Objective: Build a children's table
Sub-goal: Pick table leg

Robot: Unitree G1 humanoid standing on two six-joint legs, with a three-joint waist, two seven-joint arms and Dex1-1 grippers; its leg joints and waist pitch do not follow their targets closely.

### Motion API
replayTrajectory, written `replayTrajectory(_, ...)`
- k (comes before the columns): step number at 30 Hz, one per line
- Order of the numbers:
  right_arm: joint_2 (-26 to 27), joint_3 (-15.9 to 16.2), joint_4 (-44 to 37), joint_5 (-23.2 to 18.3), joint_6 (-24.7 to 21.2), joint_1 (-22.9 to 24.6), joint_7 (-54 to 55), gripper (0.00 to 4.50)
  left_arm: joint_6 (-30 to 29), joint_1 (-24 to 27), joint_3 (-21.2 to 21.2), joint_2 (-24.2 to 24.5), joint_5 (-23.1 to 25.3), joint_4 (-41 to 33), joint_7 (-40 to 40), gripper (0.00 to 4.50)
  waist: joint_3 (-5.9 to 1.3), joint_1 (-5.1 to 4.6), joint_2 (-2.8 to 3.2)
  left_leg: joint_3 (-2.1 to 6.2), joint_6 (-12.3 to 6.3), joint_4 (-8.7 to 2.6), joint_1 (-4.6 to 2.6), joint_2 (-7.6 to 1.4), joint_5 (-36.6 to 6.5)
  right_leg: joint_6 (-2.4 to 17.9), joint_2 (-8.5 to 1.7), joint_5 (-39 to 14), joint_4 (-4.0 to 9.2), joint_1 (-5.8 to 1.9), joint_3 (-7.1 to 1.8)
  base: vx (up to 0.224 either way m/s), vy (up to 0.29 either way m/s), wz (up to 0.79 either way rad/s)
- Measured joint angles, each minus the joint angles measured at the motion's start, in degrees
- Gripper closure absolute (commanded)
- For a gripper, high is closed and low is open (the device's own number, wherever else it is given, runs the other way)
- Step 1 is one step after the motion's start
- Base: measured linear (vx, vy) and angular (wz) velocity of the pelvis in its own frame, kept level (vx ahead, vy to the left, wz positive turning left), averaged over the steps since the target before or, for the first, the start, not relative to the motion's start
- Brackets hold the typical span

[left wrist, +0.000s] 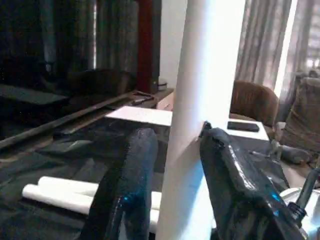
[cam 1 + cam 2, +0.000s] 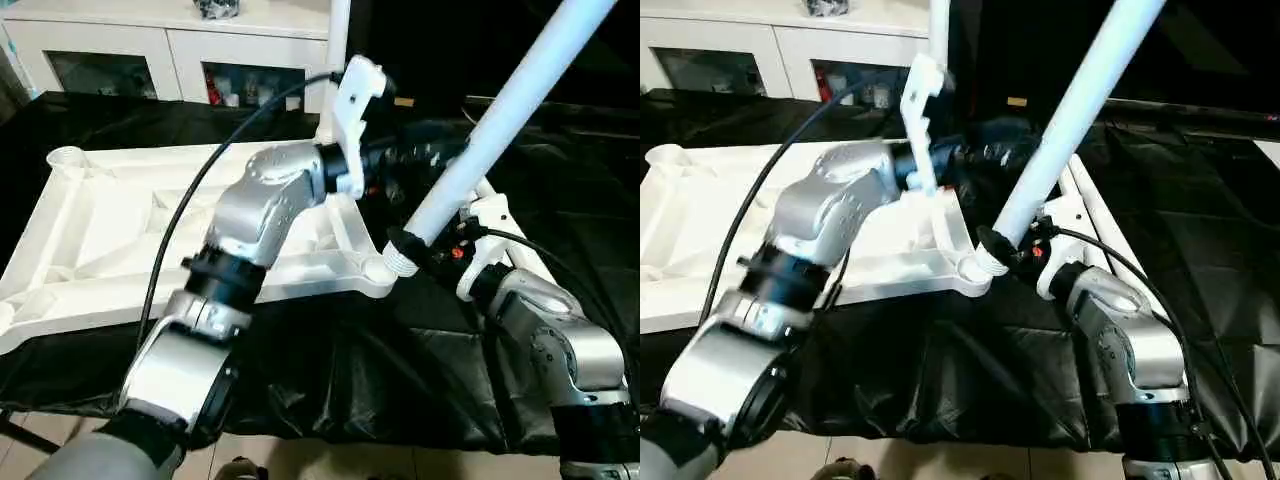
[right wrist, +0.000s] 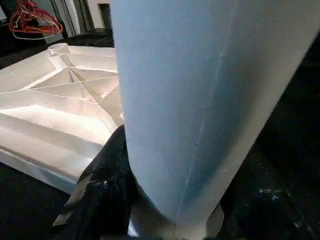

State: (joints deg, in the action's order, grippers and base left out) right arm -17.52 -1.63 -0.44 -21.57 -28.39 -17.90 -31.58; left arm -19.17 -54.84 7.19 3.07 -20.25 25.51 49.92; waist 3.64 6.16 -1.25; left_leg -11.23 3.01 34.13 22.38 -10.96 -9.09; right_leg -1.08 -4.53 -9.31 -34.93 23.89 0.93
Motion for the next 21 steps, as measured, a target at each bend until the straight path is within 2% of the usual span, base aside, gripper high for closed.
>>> replayTrajectory(4,0.01,0.06,0.73,0.16,0.0,-0.14,0.34,2.59,2.67,-1.25,-0.5,1.22,4.51,6.01,-7.71,2.78,0.0,-0.11,0.0,0.02,0.0,0.0,-0.01,0.01,0.0,-0.26,0.0,-0.15,-0.01,0.0,0.01,0.0,0.0,0.0)
replayTrajectory(8,-0.24,-0.24,1.03,0.63,0.0,-0.34,1.18,2.59,8.59,-1.47,1.37,6.77,11.59,13.01,-10.65,2.78,-0.01,-0.95,0.01,0.06,0.01,-0.03,-0.01,0.0,0.0,-0.31,0.04,-0.18,0.0,0.03,0.01,0.0,0.0,0.0)
replayTrajectory(11,-0.68,-0.43,1.55,1.16,0.0,-0.34,1.37,2.59,10.01,0.79,3.19,9.57,13.27,14.35,-6.62,2.44,-0.01,-0.93,0.01,0.06,0.01,-0.03,0.03,0.0,0.0,-0.3,0.04,-0.18,0.02,0.03,-0.01,0.0,0.0,0.0)
replayTrajectory(13,-0.69,-0.49,1.7,1.21,-0.01,-0.33,1.38,2.59,10.46,3.51,5.75,10.86,13.24,14.33,0.32,2.41,-0.01,-0.84,0.01,0.04,-0.01,-0.04,0.06,0.01,-0.01,-0.12,0.02,-0.13,0.05,0.02,-0.02,0.0,0.0,0.0)
replayTrajectory(14,-0.7,-0.52,1.69,1.21,-0.01,-0.34,1.38,2.59,10.66,4.99,7.03,11.02,13.32,14.83,3.08,2.14,0.0,-0.73,0.0,0.04,-0.02,-0.04,0.17,0.0,-0.02,-0.1,0.02,-0.15,0.06,0.08,0.0,0.0,0.0,0.0)
replayTrajectory(15,-0.7,-0.52,1.7,1.21,-0.01,-0.34,1.38,2.59,11.04,5.72,7.92,11.0,13.49,15.61,4.63,2.14,0.01,-0.64,-0.01,0.04,-0.04,-0.03,0.23,0.01,-0.03,-0.09,0.02,-0.15,0.07,0.12,0.0,0.0,0.0,0.0)
replayTrajectory(17,-0.71,-0.52,1.72,1.2,-0.02,-0.34,1.38,2.59,13.13,6.1,9.34,10.98,14.7,18.09,6.42,1.97,0.01,-0.52,-0.02,0.03,-0.04,-0.03,0.25,0.01,-0.03,-0.09,0.02,-0.15,0.08,0.14,0.0,0.0,0.0,0.0)
replayTrajectory(21,-0.84,-0.53,1.72,1.2,-0.09,-0.4,1.45,2.59,16.36,6.0,10.69,11.44,16.74,23.14,10.28,1.96,0.01,-0.55,-0.01,0.02,-0.03,-0.03,0.15,-0.01,-0.02,-0.08,0.02,-0.14,0.05,0.1,-0.01,0.0,0.0,0.0)
